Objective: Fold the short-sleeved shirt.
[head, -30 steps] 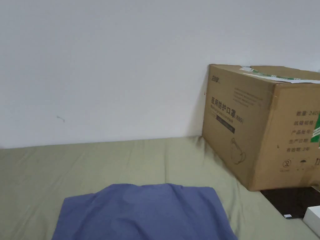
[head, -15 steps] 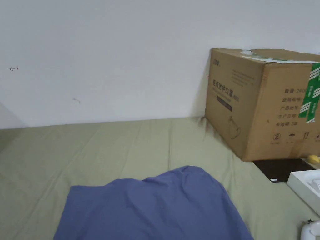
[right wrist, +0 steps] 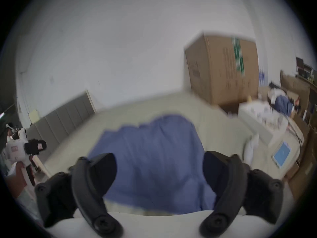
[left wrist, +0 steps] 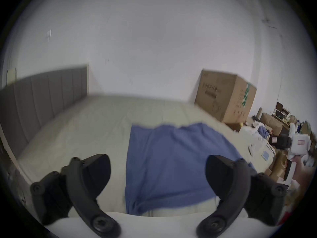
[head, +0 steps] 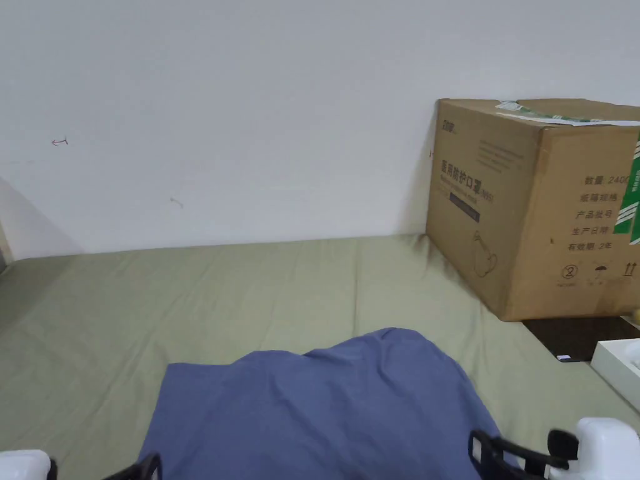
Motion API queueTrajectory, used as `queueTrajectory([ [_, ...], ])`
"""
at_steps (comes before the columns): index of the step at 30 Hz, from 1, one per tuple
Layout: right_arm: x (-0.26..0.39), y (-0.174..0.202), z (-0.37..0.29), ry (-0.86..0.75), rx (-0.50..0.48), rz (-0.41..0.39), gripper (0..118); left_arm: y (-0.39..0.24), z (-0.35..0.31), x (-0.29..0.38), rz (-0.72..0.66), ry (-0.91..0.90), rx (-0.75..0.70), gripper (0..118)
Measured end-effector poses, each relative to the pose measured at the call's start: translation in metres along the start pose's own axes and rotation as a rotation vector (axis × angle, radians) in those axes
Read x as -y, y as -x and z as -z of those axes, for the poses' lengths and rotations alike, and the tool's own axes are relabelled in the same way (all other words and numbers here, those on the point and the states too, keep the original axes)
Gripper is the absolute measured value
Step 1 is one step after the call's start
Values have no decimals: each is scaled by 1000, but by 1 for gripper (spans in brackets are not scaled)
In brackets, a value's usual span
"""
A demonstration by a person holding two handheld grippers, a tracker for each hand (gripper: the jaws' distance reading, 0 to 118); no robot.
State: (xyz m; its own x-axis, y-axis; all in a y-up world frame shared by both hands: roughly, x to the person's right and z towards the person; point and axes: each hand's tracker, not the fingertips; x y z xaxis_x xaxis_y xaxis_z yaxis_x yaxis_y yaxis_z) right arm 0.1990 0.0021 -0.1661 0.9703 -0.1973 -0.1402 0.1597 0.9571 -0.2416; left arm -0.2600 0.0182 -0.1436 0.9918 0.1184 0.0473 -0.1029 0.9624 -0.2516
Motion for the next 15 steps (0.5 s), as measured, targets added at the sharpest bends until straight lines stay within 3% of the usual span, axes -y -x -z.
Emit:
queueTrajectory([
  [1,-4,14,-7,-81,6,-13,99,-13,-10,-5,22,-84,-6,97],
  [2,-7,25,-12,-143,9,-23,90,-24,-18,-9,25,-141,-9,79],
  [3,-8,35,-15,-181,13,-27,76,-32,-24,-11,30,-187,-18,47],
  [4,-9,44,-17,-195,37,-32,52,-36,-25,-7,33,-218,-46,18],
  [5,-9,49,-17,-194,54,-35,6,-40,-27,-6,41,-238,-62,0],
  [6,-12,52,-17,-174,43,-50,0,-42,-30,-8,38,-255,-66,0],
  [8,-18,48,-11,-85,-20,-59,0,-35,-27,-11,29,-211,-18,0],
  [11,-17,44,-6,-75,25,-73,0,-24,-17,-26,73,-109,-48,0],
  [15,-19,30,4,10,6,20,0,26,17,-46,-71,250,1,0],
])
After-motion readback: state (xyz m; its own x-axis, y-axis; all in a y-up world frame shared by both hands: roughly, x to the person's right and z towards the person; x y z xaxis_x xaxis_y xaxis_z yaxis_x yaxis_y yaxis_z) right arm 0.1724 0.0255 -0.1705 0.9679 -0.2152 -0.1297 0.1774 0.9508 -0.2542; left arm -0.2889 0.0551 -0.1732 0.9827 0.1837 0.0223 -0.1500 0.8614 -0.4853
